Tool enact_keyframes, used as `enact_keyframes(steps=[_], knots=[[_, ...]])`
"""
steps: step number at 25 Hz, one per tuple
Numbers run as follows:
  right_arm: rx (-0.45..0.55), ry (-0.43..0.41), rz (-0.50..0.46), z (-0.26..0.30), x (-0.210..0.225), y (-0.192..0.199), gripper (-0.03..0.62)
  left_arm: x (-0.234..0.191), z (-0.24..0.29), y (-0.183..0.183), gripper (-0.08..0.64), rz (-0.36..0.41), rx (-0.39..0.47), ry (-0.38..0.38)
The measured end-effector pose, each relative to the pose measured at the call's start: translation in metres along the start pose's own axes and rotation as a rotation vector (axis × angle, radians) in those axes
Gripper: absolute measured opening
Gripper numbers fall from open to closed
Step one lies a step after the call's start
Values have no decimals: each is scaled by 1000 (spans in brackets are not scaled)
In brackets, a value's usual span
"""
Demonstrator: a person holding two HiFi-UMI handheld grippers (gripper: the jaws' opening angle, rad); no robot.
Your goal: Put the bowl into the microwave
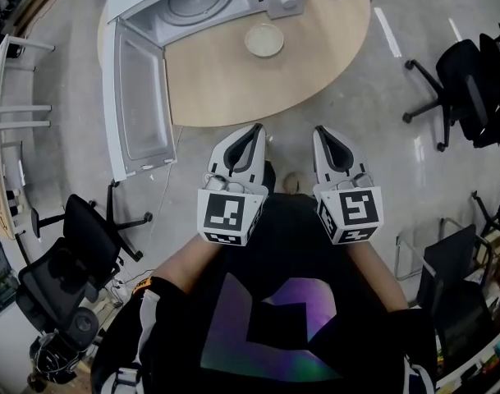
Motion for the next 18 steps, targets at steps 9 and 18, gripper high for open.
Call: enact_keyframes(steps=[9, 18], knots=[[-52, 32, -3, 43, 2, -16, 15, -43, 31, -16, 48, -32, 8, 28], [-91, 63, -14, 74, 5, -33, 15, -77, 57, -27, 48, -69, 14, 52]])
Point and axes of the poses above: the fingertips, and each gripper's own axes: z forward along the fingers, x to its right, y out of its underside, the point moved 3 cm from there along -z, backward along the fingers, and after that the axes turned 3 degrees about -z, right-handed, at the moved point
